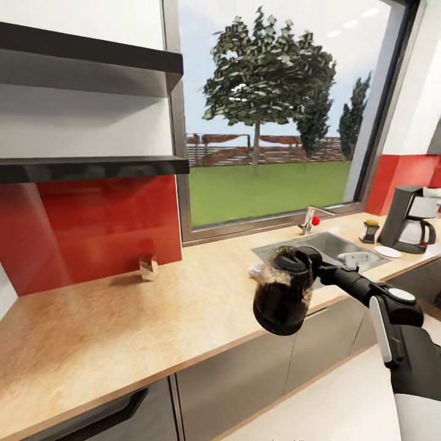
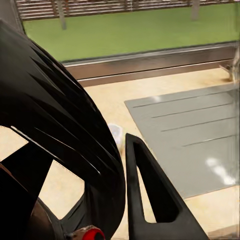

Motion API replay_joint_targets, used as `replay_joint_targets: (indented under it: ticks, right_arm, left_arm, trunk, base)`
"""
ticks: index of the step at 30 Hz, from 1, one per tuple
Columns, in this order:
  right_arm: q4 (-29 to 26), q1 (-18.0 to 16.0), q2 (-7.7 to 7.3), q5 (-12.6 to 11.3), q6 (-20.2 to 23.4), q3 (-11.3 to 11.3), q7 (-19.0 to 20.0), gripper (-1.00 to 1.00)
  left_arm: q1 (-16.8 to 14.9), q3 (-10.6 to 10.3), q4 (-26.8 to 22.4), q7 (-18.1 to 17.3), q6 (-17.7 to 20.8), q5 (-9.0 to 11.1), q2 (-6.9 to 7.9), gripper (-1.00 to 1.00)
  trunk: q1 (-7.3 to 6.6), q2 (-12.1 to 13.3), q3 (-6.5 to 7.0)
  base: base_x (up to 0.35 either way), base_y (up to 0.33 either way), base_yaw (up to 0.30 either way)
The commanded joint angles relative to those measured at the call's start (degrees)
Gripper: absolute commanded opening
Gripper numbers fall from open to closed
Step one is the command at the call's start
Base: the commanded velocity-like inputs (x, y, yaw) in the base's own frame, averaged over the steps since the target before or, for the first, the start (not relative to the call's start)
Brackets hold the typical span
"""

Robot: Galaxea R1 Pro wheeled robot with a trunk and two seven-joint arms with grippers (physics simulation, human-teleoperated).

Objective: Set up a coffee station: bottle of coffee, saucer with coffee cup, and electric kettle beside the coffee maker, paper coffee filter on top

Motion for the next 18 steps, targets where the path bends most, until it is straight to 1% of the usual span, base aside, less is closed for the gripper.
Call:
replay_joint_targets:
  ticks: [1, 18]
  right_arm:
    - [-0.04, -0.04, 0.01, -0.07, 0.34, -0.08, 0.4, -1.0]
    - [-0.03, -0.04, 0.01, -0.07, 0.35, -0.12, 0.41, -1.0]
  left_arm:
    - [-0.02, 0.5, 0.05, -0.21, -0.2, -0.57, 0.0, 1.0]
    - [-0.05, 0.55, 0.05, -0.21, -0.2, -0.57, 0.0, 1.0]
  trunk:
    - [0.02, -0.04, 0.03]
    - [0.02, -0.04, 0.92]
  base:
    - [0.0, 0.0, -0.272]
    - [0.0, 0.0, -0.272]
